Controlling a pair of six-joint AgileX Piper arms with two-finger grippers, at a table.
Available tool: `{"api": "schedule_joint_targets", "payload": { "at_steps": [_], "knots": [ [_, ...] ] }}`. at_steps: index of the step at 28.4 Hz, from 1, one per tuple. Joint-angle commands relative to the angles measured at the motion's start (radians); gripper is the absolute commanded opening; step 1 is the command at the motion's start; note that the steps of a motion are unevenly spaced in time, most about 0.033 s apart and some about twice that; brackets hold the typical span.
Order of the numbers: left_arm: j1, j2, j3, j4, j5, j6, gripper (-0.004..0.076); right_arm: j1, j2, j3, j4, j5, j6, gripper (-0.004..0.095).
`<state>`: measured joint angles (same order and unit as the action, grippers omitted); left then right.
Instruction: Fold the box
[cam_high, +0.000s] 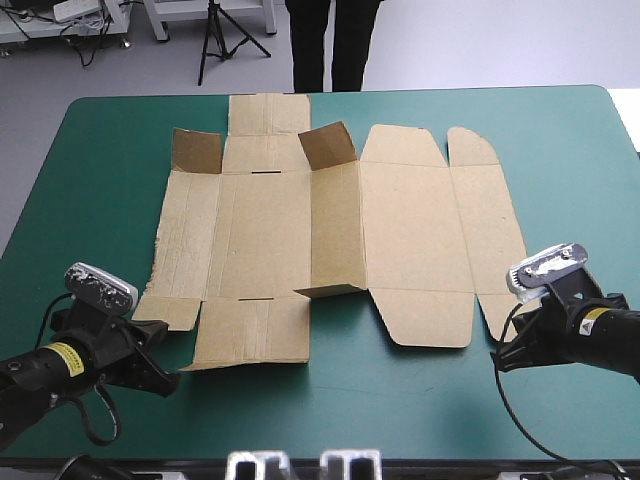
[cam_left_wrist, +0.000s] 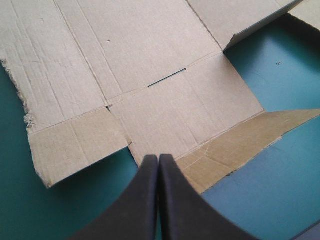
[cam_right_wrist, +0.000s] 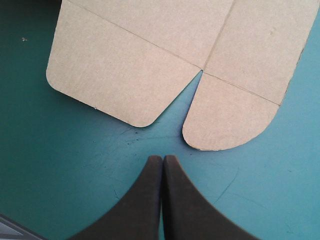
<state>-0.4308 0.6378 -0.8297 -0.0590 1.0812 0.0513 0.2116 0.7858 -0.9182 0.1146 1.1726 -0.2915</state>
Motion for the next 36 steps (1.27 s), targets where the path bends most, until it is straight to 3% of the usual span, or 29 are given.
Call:
{"api": "schedule_joint_targets", "payload": {
  "at_steps": [1,18,23,29,36],
  "knots": [
    [-0.004,0.005,-0.021,-0.009,-0.053,-0.009,-0.0008,0.000,-0.004,-0.020,0.016,-0.038,-0.003,-0.0018],
    [-0.004,0.005,-0.021,-0.009,-0.075,-0.041,-0.0008,0.000,-0.004,-0.020,0.020,-0.046,-0.003,-0.0018],
    [-0.004,0.019,-0.021,0.049,-0.141,-0.069,-0.0008,0.000,-0.004,-0.020,0.020,-0.046,-0.003,-0.0018],
    [-0.002,0.135,-0.021,0.209,-0.200,-0.218,0.0017,0.000,-0.004,-0.020,0.023,-0.046,-0.003,-0.0018],
    [0.026,0.346,-0.080,0.059,-0.282,-0.083,0.0018,0.000,-0.004,-0.020,0.028,-0.046,-0.011,-0.0018]
  ]
}}
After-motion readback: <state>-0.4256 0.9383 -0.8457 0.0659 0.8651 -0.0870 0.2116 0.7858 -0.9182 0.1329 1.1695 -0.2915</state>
